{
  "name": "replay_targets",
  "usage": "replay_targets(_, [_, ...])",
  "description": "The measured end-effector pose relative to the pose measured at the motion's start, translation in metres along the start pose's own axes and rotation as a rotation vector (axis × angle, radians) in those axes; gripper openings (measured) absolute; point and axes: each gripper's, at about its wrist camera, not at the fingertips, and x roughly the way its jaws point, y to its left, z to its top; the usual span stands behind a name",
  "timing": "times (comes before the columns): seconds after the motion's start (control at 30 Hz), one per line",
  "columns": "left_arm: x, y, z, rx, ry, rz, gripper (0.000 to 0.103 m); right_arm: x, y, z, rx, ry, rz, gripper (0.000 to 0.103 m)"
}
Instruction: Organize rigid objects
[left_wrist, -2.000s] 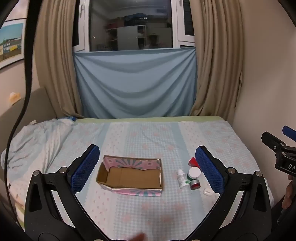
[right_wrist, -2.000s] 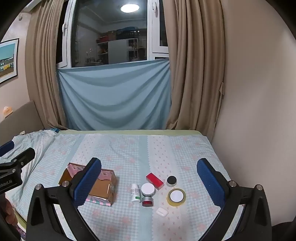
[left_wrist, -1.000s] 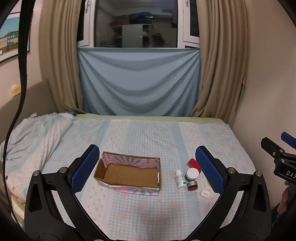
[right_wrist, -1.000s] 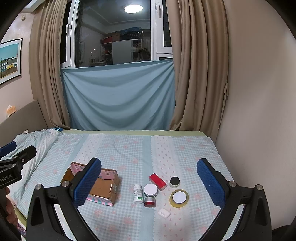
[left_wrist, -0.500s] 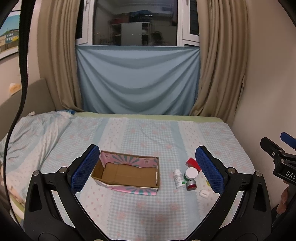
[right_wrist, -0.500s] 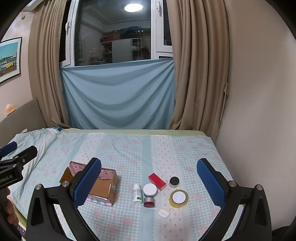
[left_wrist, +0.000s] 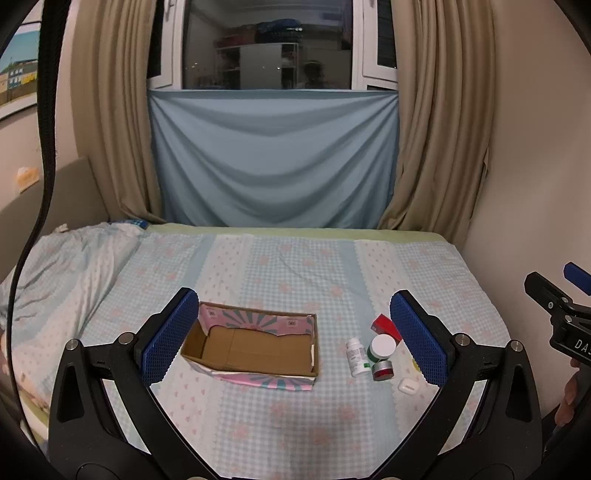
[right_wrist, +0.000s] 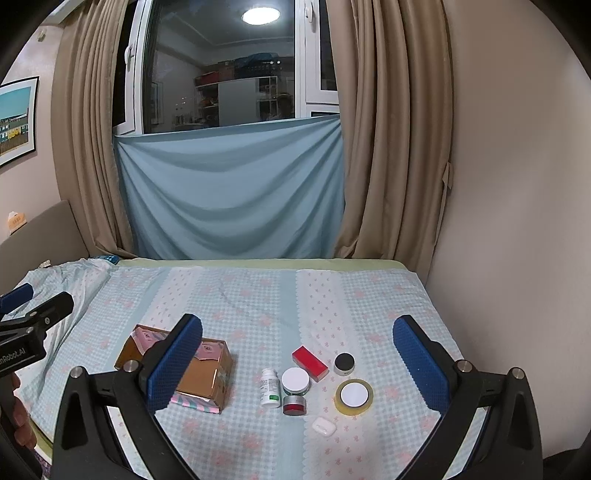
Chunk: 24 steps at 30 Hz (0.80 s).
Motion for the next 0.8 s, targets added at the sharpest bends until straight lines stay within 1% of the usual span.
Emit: replay_targets(0.8, [0.008,-0.007,0.002,0.007,0.002,0.004,0.103,0.006,-0.004,0.01,0.006,-0.007,0.003,0.103])
